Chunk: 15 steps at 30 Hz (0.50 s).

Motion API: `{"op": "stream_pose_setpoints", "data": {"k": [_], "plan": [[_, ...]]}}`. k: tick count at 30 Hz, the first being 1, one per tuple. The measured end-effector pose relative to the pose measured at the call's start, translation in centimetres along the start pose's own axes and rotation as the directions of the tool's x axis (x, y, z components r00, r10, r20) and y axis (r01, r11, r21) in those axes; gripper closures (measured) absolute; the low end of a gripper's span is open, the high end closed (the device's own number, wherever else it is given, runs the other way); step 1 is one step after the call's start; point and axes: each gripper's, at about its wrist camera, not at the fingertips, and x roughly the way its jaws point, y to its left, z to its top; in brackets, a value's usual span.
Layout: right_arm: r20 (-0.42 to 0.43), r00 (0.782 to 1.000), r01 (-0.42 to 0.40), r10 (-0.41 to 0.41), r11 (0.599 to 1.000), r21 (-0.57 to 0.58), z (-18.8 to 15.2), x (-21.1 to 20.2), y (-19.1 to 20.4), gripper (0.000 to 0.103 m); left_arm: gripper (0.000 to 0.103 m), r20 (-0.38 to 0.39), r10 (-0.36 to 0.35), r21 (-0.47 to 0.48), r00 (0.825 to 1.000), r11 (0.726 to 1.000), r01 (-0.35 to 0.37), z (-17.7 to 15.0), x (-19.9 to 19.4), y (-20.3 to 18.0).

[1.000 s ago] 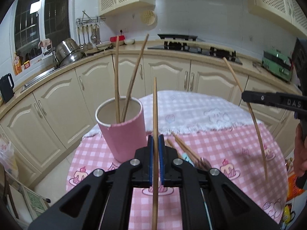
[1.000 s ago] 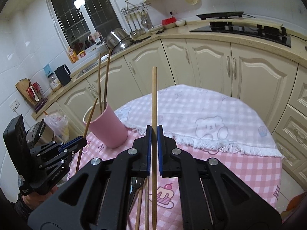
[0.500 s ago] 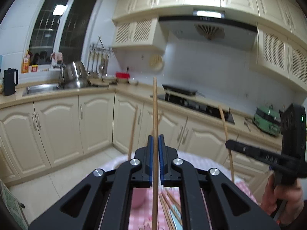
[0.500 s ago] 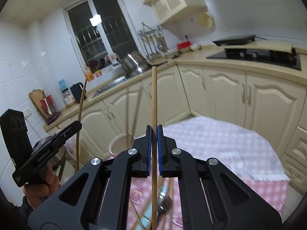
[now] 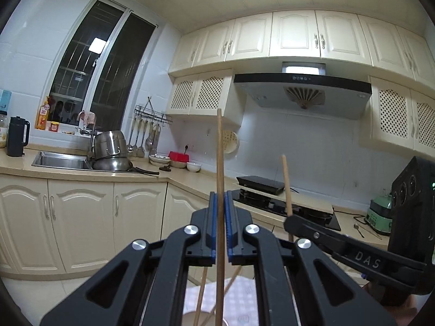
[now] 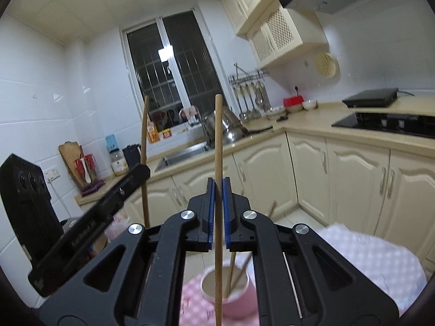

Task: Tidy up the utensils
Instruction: 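Lift the chopstick with the right gripper and carry it over the pink cup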

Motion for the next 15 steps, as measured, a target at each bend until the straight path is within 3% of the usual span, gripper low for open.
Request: {"op": "stream_pose_setpoints", "data": {"k": [7, 15], "plan": [[0.025, 0.999, 0.019, -0.019, 1.000, 0.015, -0.4, 3.0, -0.4, 0.097, 0.098, -0.007, -0.006, -0.010, 1.000, 1.000, 0.006, -1.1, 2.9, 1.1], [-0.016, 0.999, 0.042, -0.042, 0.999, -0.010, -2.5, 6.1, -0.6, 0.097, 0.098, -0.062, -0.008, -0.021, 0.998, 1.000, 0.007, -4.0, 4.8, 2.7]]}}
